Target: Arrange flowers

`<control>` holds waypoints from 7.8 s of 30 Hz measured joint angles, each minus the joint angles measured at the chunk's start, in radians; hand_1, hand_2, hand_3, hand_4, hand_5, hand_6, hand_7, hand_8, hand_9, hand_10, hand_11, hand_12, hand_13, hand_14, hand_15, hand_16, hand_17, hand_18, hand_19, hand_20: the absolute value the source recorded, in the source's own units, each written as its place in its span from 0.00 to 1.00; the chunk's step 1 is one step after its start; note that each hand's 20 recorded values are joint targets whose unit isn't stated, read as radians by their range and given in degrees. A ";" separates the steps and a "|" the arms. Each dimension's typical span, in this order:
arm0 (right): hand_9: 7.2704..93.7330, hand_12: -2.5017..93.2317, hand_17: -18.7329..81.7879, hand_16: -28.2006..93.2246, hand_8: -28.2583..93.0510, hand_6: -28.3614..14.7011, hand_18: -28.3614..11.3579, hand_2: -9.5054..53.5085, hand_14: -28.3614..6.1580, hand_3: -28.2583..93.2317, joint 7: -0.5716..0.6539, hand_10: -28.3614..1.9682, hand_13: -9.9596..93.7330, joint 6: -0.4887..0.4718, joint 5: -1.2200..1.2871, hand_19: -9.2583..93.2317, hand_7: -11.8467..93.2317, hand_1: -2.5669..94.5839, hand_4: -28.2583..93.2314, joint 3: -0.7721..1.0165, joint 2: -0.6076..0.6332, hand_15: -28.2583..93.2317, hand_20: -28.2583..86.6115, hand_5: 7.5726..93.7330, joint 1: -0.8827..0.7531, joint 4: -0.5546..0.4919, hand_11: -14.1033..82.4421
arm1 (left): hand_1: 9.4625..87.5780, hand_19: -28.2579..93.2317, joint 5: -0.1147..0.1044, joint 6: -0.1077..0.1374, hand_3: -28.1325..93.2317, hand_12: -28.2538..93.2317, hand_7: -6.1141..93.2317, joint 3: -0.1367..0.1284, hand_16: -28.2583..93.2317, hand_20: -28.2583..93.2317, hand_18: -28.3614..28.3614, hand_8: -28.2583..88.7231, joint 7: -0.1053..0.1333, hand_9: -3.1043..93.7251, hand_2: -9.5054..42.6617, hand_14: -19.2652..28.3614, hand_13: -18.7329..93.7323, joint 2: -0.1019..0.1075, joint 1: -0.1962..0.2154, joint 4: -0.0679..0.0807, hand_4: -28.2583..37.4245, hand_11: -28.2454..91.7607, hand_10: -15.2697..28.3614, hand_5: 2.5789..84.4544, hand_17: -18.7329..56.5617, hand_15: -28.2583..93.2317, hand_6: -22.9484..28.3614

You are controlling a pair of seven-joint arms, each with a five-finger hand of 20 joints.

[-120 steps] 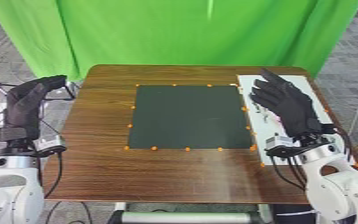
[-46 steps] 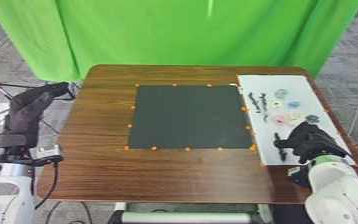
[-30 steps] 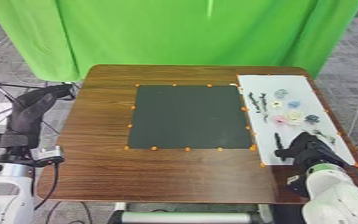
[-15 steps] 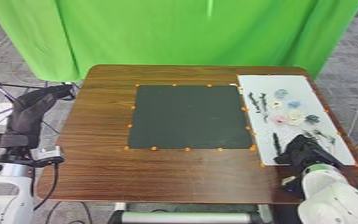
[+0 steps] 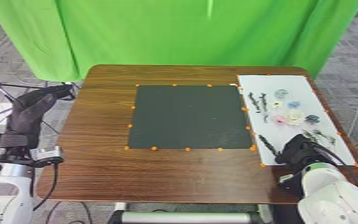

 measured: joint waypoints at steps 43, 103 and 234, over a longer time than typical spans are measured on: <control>0.99 0.30 0.94 0.39 0.46 0.53 0.57 0.00 0.79 0.69 -0.117 0.55 1.00 0.260 0.103 1.00 0.42 0.65 0.21 -0.357 -0.042 0.76 0.53 0.82 0.355 0.037 0.56 | 0.14 0.24 -0.091 0.114 0.77 0.32 0.22 -0.074 0.24 0.34 0.65 0.18 -0.013 0.49 0.16 0.69 0.41 0.271 -0.038 0.210 0.06 0.36 0.66 0.61 0.28 0.29 0.50; 1.00 0.24 0.97 0.36 0.37 0.52 0.60 0.00 0.75 0.67 -0.153 0.55 1.00 0.384 0.357 0.93 0.47 0.65 0.21 -0.753 -0.304 0.72 0.49 0.82 0.613 0.409 0.52 | 0.15 0.24 -0.084 0.010 0.77 0.32 0.21 -0.065 0.25 0.34 0.66 0.19 -0.043 0.46 0.13 0.69 0.40 0.222 0.034 0.154 0.10 0.35 0.65 0.59 0.27 0.28 0.50; 1.00 0.25 0.96 0.37 0.38 0.51 0.64 0.00 0.76 0.63 -0.071 0.52 1.00 0.336 0.401 0.91 0.39 0.69 0.18 -0.050 0.190 0.71 0.54 0.85 0.207 -0.007 0.49 | 0.17 0.24 -0.054 -0.085 0.76 0.32 0.21 -0.061 0.25 0.34 0.66 0.19 -0.098 0.46 0.13 0.70 0.40 0.194 0.026 0.150 0.13 0.35 0.65 0.58 0.26 0.28 0.51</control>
